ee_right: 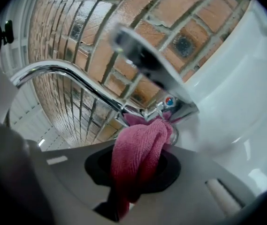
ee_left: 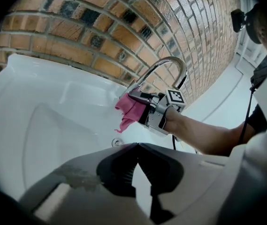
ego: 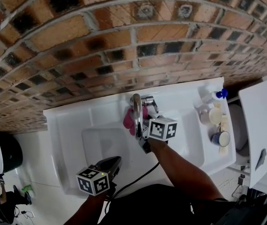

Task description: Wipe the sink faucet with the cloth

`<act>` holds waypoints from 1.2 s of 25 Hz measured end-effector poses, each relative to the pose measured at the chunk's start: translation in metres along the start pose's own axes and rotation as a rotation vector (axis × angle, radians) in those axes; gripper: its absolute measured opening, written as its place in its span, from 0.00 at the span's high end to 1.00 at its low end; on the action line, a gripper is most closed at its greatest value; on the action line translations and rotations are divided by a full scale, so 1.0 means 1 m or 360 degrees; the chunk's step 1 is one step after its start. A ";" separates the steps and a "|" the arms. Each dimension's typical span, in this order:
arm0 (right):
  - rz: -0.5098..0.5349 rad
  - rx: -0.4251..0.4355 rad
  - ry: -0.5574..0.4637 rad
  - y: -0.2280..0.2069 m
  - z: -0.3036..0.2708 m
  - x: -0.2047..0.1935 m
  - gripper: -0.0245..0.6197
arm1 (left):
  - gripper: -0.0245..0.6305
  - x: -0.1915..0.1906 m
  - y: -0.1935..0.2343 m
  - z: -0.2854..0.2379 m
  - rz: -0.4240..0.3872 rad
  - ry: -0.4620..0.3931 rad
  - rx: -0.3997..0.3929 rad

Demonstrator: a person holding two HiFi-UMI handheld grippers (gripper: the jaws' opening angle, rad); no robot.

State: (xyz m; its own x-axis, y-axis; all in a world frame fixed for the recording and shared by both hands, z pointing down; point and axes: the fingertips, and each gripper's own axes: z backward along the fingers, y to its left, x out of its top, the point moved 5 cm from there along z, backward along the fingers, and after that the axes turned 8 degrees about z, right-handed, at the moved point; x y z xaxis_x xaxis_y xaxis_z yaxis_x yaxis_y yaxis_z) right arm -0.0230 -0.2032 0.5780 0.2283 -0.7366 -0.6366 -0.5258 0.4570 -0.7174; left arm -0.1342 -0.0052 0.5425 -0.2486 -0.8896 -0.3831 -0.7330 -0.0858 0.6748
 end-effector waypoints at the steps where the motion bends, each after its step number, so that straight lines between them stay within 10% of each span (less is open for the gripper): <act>1: 0.0010 0.0010 -0.0011 0.005 0.002 0.003 0.85 | 0.96 0.000 -0.001 0.000 -0.0005 -0.0007 -0.0010; 30: 0.0787 0.0459 -0.0162 0.088 0.054 0.089 0.85 | 0.96 -0.028 -0.042 0.023 -0.0068 -0.0170 0.0011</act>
State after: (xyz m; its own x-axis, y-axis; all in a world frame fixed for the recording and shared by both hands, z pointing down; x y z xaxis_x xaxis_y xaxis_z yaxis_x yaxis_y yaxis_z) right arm -0.0047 -0.2012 0.4429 0.0973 -0.3561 -0.9294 -0.3490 0.8623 -0.3670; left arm -0.1110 0.0339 0.5107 -0.2828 -0.8325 -0.4764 -0.7486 -0.1190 0.6523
